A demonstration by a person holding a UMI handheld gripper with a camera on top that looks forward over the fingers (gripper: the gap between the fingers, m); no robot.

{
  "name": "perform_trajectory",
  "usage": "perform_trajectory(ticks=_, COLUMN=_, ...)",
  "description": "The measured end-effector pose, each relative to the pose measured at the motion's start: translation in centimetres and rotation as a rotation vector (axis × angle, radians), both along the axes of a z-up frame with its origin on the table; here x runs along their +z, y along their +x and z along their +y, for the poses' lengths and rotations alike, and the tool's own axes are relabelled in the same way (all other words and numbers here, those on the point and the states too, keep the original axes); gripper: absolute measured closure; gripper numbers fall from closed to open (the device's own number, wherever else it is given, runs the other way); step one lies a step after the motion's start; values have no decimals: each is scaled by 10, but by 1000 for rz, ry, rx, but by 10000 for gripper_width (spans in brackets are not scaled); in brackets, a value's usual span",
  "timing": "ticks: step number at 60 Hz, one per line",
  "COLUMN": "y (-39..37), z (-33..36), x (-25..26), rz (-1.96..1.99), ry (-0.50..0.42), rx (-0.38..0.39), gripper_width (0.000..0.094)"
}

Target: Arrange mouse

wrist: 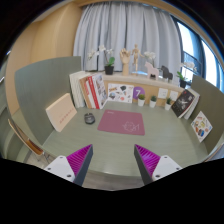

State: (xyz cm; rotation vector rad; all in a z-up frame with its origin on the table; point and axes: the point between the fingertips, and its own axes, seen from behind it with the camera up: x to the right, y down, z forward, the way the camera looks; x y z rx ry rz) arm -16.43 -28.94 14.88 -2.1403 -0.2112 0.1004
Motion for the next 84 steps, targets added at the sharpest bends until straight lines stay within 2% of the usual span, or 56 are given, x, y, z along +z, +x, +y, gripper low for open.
perform_trajectory(ticks=11, y=-81, z=14, x=-87, rz=18, ry=-132, rx=1, gripper_width=101)
perform_trajectory(ticks=20, y=-143, z=49, x=-128, rz=11, ry=-197, rx=40, gripper_width=86)
perform_trajectory(ticks=28, y=-174, z=94, x=-150, rz=-35, ry=-232, rx=43, gripper_width=87)
perform_trajectory(ticks=61, y=-183, z=285, x=-159, rz=-60, ry=-239, rx=-168, gripper_width=107)
perform_trajectory(ticks=74, y=-174, z=317, x=-158, rz=-72, ry=-241, rx=-240, gripper_width=193)
perform_trajectory(ticks=80, y=-171, z=320, x=-158, rz=-72, ry=-238, rx=-264, gripper_width=274)
perform_trajectory(ticks=84, y=-175, z=320, x=-160, rz=-54, ry=-245, rx=-263, gripper_width=364)
